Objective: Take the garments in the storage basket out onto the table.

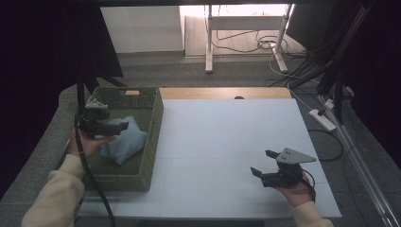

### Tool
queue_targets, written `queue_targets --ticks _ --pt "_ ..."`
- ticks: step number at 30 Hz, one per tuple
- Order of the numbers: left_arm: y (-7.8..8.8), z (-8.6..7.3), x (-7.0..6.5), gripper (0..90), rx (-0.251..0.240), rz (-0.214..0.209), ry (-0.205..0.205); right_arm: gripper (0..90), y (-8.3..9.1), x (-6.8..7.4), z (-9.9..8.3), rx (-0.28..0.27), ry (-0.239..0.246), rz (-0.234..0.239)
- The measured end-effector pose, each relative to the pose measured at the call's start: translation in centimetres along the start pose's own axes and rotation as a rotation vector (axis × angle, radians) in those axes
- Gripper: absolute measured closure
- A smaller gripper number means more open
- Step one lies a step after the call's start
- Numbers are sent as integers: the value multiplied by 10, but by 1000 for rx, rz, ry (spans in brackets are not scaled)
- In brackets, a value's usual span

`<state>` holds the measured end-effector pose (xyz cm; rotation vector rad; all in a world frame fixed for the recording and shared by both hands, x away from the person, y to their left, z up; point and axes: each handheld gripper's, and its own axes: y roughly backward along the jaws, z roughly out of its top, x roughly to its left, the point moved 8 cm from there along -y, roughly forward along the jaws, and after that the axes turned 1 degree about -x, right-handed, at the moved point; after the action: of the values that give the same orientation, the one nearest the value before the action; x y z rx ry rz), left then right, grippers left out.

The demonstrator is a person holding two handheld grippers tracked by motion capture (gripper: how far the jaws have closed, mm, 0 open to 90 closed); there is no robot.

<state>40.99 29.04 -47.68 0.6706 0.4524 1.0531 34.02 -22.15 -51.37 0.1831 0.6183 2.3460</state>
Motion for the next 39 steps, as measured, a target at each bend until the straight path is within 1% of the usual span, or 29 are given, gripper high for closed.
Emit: queue_targets --ticks 2,3,4,7,11,19,21,23,25,28,31,32,33,37,39 --pt "-2 -2 2 113 13 4 -5 138 -1 0 -1 3 0 2" --pt "-3 -3 2 113 15 -1 2 138 -1 0 -1 3 0 2" --pt "-4 -4 4 112 16 -8 17 138 -2 1 -1 7 1 4" --pt "-6 -6 7 111 27 -9 25 138 -2 1 -1 10 6 5" --pt "-8 -8 8 112 43 -2 16 138 -2 1 -1 10 5 5" --pt "-15 -10 6 106 71 -8 4 139 -2 2 -1 4 11 -2" --pt "-18 -10 6 105 77 -11 6 139 -2 2 -1 5 10 -1" --pt "-20 -10 6 104 76 -26 21 139 -2 2 -2 10 11 2" --pt "-25 -11 7 100 94 -28 26 138 -3 2 -2 14 13 4" --pt "-28 -12 8 95 105 -31 32 139 -3 2 -2 14 13 4" --pt "-30 -13 8 93 111 -34 35 138 -3 2 -3 14 13 4" --pt "-33 -15 9 93 125 -27 33 138 -3 2 -3 15 13 3" --pt "-34 -16 9 92 130 -28 32 138 -3 2 -3 14 12 3" --pt "-36 -17 10 90 137 -30 35 138 -3 2 -3 19 13 5" --pt "-37 -18 10 88 140 -38 37 138 -3 2 -3 19 13 4"
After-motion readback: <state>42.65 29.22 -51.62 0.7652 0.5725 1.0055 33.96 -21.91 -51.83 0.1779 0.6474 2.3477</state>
